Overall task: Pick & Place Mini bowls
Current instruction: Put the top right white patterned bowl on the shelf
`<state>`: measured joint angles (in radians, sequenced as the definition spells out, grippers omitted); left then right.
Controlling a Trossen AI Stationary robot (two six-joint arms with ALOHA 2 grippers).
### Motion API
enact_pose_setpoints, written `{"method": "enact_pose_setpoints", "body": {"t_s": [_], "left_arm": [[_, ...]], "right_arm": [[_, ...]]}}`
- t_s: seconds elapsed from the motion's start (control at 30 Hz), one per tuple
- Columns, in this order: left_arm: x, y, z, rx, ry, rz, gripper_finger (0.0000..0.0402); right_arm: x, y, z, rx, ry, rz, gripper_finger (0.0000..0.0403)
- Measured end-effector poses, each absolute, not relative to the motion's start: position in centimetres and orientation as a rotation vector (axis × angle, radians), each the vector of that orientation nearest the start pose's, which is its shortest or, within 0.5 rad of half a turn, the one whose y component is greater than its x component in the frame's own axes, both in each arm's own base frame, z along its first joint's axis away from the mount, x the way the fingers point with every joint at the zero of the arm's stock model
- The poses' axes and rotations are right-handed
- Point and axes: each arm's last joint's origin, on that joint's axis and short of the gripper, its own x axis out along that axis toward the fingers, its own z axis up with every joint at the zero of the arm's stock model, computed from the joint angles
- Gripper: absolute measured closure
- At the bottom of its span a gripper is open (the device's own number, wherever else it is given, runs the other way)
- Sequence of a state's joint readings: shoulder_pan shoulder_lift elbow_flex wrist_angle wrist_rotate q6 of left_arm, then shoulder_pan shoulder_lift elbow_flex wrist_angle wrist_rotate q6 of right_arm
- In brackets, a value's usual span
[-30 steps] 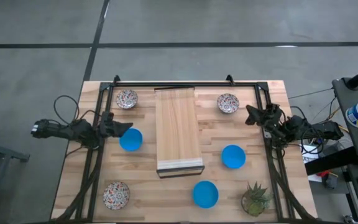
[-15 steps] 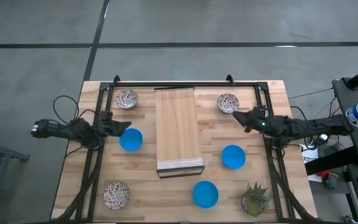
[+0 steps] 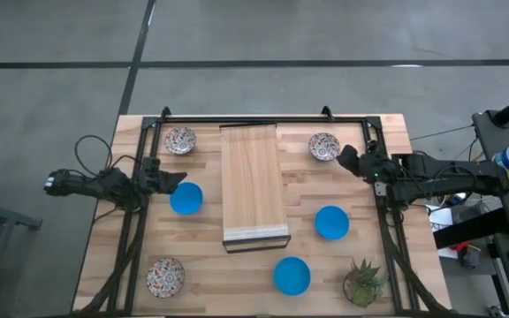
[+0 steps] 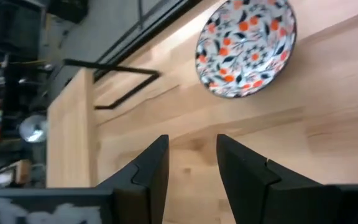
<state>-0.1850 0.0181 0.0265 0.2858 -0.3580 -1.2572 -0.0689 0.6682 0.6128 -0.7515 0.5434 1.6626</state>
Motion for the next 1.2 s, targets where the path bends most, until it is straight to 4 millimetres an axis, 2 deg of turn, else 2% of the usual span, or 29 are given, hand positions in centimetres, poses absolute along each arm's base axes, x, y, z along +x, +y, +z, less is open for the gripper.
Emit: {"method": "enact_pose_setpoints", "body": {"t_s": [0.3,0.6,0.8,1.2], "left_arm": [[9.0,-0.6,20.2,-1.337,-0.391,-0.052,0.0401],[9.0,-0.6,20.2,-1.337,-0.394,-0.053,0.0401],[9.0,-0.6,20.3,-1.339,-0.404,-0.061,0.0401],[9.0,-0.6,20.4,-1.342,-0.416,-0.058,0.0401]], "right_arm": [[12.6,-5.2,23.4,1.313,0.218,-1.201,0.0286],[12.6,-9.4,22.6,1.311,0.246,-1.272,0.0287],[12.6,-12.0,21.0,1.327,0.362,-1.311,0.0287],[13.5,-14.8,18.5,1.323,0.459,-1.348,0.0287]]}}
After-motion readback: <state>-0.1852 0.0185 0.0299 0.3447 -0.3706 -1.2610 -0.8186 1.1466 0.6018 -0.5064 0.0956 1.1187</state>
